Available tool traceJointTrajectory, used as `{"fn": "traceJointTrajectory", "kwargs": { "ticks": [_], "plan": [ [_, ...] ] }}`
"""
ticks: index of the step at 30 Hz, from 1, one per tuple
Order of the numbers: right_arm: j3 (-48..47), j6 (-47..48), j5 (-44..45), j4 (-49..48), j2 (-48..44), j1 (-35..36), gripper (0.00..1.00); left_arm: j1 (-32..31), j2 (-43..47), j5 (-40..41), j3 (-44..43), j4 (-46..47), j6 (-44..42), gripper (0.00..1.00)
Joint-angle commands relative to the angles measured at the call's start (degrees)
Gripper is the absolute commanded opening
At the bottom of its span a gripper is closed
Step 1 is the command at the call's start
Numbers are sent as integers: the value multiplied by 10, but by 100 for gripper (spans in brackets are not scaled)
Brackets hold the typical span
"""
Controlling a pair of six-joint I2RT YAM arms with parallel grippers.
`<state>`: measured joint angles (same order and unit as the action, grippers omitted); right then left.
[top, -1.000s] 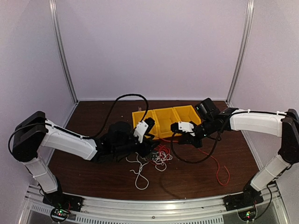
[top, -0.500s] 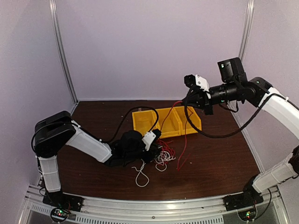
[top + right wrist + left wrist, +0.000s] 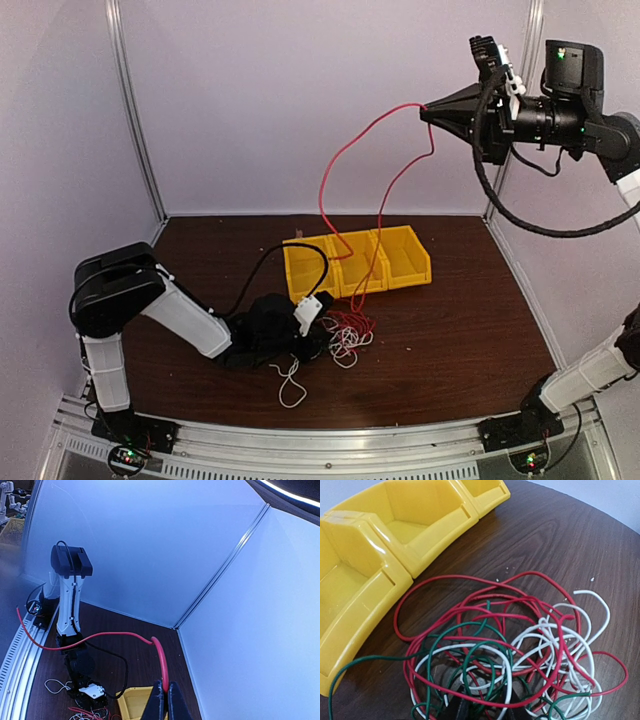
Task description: Untangle the cables
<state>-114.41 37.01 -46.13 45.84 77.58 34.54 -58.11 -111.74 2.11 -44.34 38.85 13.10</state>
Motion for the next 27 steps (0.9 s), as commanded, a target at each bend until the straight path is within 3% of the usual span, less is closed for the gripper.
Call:
{"fn": "traceJointTrajectory", "kwargs": {
  "ticks": [1, 7, 14, 19, 27],
  "plan": [
    [-57, -20, -3, 14, 30, -8, 0, 3, 15, 6, 30, -8, 18, 23],
    [-122, -34, 30, -10, 61, -17, 0, 3, 45, 9, 46, -55, 25, 22],
    [-60, -51, 155, -83, 71, -24, 0, -1, 112, -3, 84, -85, 49, 23],
    [26, -78, 181, -160, 68, -85, 0, -33, 174, -8, 113, -73, 18, 45],
    [147, -137, 167, -287, 83, -164, 0, -49, 243, 18, 126, -66, 13, 57]
  ]
}}
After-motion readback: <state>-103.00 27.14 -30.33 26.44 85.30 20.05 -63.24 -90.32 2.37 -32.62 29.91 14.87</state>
